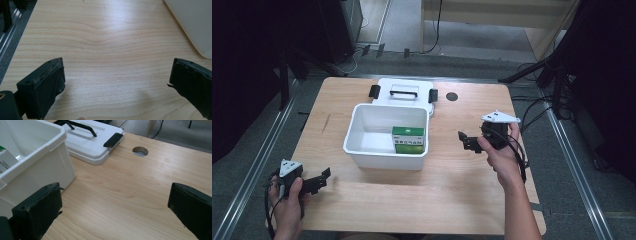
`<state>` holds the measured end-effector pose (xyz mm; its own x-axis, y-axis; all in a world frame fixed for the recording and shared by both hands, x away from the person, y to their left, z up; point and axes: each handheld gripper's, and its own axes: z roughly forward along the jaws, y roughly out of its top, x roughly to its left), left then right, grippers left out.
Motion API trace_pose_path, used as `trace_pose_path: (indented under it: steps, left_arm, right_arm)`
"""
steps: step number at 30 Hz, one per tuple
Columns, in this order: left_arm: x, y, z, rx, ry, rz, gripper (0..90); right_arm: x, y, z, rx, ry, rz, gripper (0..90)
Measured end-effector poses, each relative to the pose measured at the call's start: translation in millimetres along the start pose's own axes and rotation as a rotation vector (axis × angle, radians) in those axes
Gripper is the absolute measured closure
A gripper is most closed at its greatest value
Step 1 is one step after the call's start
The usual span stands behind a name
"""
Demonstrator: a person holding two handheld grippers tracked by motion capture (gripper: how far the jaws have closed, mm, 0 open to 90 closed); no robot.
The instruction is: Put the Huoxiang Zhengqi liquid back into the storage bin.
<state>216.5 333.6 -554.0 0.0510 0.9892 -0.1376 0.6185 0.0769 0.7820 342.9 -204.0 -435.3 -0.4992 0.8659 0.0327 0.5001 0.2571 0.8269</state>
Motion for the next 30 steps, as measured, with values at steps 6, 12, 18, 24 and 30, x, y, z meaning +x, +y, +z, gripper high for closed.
trace_pose_path:
  steps: [6,12,18,24,30]
  left_arm:
    - [0.4,0.0,0.0,0.0,-0.002,-0.002,1.0]
    - [0.6,0.0,-0.1,0.0,-0.004,-0.004,1.0]
    - [0.4,0.0,0.0,0.0,-0.002,-0.003,1.0]
    - [0.4,0.0,0.0,0.001,-0.001,-0.001,1.0]
    - [0.6,0.0,0.1,-0.001,-0.002,-0.004,1.0]
  right_arm:
    - [-6.9,-15.0,-2.0,0.008,-0.013,0.025,0.0]
    - [-11.5,-33.6,-2.2,0.019,-0.023,0.033,0.0]
    - [-15.9,-53.7,-3.4,0.021,-0.035,0.052,0.0]
    - [-23.4,-70.9,-9.4,0.008,-0.046,0.09,0.0]
    - [-32.0,-85.8,-17.3,0.0,-0.06,0.126,0.0]
